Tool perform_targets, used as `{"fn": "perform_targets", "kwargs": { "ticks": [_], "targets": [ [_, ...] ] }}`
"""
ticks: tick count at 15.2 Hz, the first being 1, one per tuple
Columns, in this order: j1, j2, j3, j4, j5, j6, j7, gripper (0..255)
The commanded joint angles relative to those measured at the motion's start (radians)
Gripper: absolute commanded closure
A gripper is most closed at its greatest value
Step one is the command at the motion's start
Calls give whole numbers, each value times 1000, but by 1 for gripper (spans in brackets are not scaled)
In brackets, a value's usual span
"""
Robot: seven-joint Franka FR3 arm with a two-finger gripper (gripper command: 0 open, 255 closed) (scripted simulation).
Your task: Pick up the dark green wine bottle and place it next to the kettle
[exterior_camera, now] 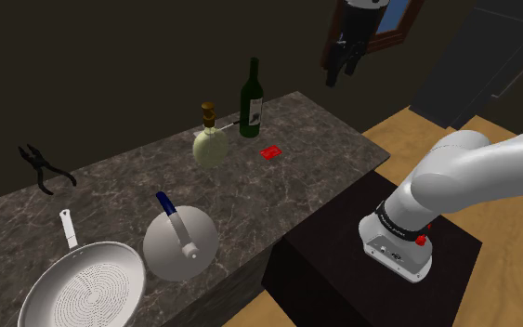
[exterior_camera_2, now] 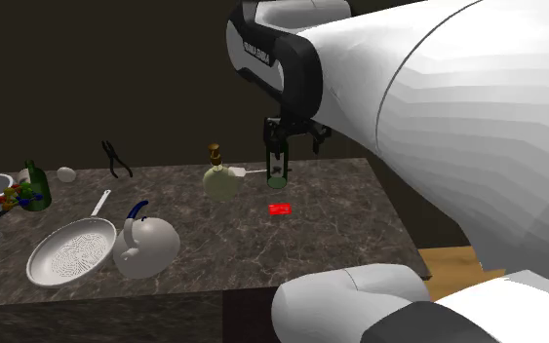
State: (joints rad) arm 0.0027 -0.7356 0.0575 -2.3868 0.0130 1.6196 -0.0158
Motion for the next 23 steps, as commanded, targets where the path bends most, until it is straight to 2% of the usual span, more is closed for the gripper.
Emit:
{"fn": "perform_targets", "kwargs": {
  "ticks": [1, 12, 18, 23],
  "targets": [
    [0, 0, 0, 0, 0, 0, 0, 0],
    [-18, 396, -8, 204, -7, 248, -5, 0],
    [-25, 614, -11, 379, -10, 321, -7, 0],
    [-28, 798, -14, 562, -11, 348, -8, 0]
  ]
}}
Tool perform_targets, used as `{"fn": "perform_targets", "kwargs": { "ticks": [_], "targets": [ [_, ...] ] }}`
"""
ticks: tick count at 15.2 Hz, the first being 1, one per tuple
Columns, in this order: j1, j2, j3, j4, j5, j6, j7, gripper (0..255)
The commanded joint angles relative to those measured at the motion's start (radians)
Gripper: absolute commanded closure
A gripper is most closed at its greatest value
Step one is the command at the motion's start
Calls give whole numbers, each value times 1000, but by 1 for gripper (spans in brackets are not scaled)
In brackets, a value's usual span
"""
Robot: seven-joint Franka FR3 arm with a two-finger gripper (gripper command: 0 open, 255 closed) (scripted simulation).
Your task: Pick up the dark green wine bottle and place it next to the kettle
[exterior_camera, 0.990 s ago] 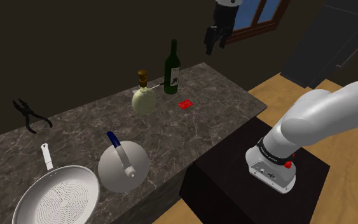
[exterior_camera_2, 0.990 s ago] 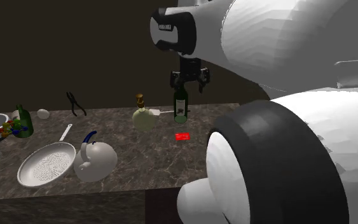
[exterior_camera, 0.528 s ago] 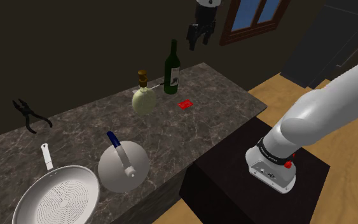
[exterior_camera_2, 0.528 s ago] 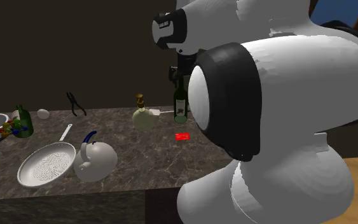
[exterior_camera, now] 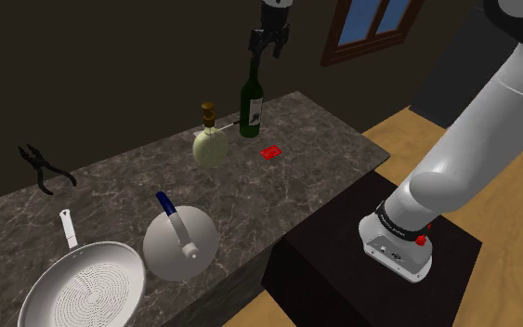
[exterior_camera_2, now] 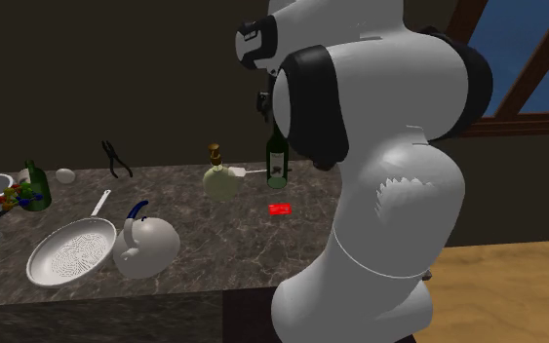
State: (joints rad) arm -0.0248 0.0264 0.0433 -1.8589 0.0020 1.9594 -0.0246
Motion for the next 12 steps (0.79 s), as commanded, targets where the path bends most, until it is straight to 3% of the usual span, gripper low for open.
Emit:
{"fn": "perform_targets", "kwargs": {
  "ticks": [1, 3, 12],
  "targets": [
    [-1, 74, -1, 75, 0, 9, 0, 0],
    [-1, 144, -2, 157, 0, 8, 0, 0],
    [0, 174, -2, 94, -2, 100, 0, 0]
  ]
}}
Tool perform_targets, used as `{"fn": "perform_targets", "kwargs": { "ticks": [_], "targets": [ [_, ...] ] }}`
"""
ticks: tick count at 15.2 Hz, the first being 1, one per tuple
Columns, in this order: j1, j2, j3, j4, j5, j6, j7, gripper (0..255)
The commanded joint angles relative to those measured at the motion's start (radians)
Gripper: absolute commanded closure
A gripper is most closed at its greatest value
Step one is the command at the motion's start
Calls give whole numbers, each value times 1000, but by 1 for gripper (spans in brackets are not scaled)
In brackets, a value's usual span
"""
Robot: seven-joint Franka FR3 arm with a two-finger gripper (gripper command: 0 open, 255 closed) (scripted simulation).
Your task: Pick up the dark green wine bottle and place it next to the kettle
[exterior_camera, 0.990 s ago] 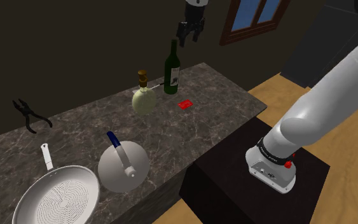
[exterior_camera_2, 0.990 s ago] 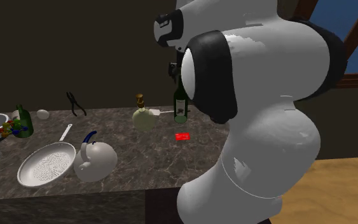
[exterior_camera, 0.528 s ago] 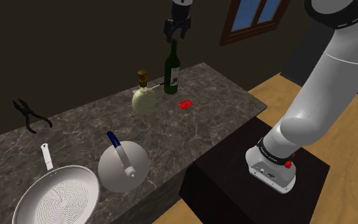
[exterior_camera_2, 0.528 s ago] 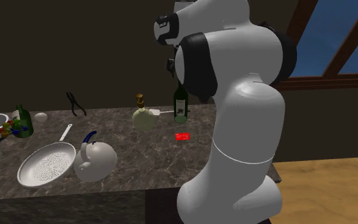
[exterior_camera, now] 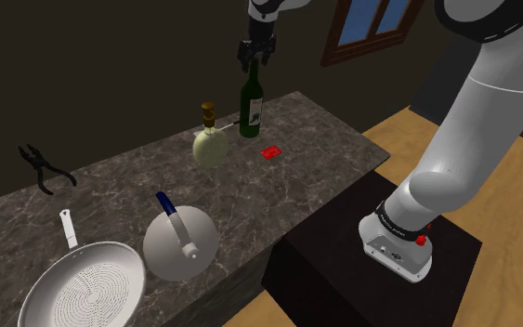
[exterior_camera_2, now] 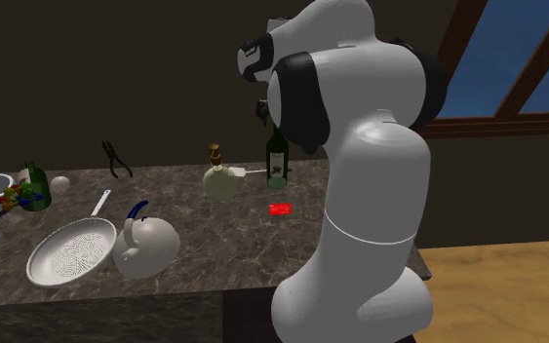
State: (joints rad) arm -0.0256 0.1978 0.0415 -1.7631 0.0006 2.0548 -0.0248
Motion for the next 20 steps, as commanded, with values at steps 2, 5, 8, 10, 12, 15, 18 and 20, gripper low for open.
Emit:
{"fn": "perform_targets", "kwargs": {
  "ticks": [2, 5, 8, 10, 12, 15, 18, 20],
  "targets": [
    [0, 2, 0, -2, 0, 5, 1, 0],
    [0, 2, 0, -2, 0, 5, 1, 0],
    [0, 2, 0, -2, 0, 4, 1, 255],
    [0, 2, 0, -2, 0, 4, 1, 255],
    [0, 2, 0, -2, 0, 4, 1, 255],
    [0, 2, 0, -2, 0, 4, 0, 255],
    [0, -4, 0, 17, 0, -21, 1, 255],
    [0, -8, 0, 38, 0, -46, 1, 255]
  ]
}}
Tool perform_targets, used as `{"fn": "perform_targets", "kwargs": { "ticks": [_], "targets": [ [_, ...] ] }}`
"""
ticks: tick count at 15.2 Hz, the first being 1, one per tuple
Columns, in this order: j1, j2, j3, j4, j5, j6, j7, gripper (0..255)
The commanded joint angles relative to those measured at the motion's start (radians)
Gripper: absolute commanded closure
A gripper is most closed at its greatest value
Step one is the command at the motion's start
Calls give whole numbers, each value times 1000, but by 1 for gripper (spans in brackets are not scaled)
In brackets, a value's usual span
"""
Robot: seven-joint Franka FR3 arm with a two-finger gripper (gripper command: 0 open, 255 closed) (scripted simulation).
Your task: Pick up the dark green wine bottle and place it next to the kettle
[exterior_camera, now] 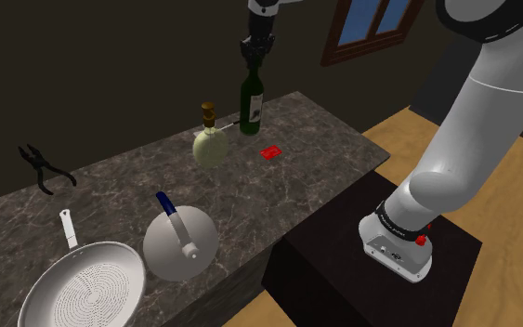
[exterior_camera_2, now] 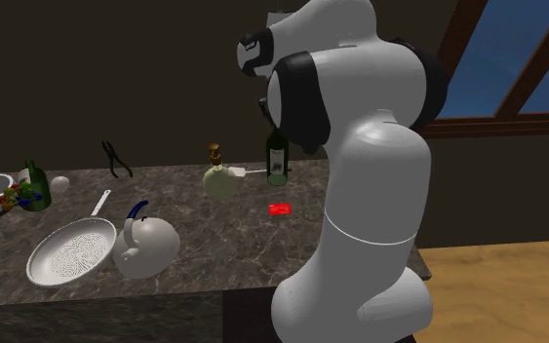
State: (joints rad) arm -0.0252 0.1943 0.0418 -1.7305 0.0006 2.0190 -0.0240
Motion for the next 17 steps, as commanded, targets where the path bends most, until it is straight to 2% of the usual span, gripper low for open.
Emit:
{"fn": "perform_targets", "kwargs": {
  "ticks": [1, 17],
  "targets": [
    [0, -7, 0, 16, 0, -23, 0, 255],
    [0, -10, 0, 227, 0, -237, 1, 255]
  ]
}}
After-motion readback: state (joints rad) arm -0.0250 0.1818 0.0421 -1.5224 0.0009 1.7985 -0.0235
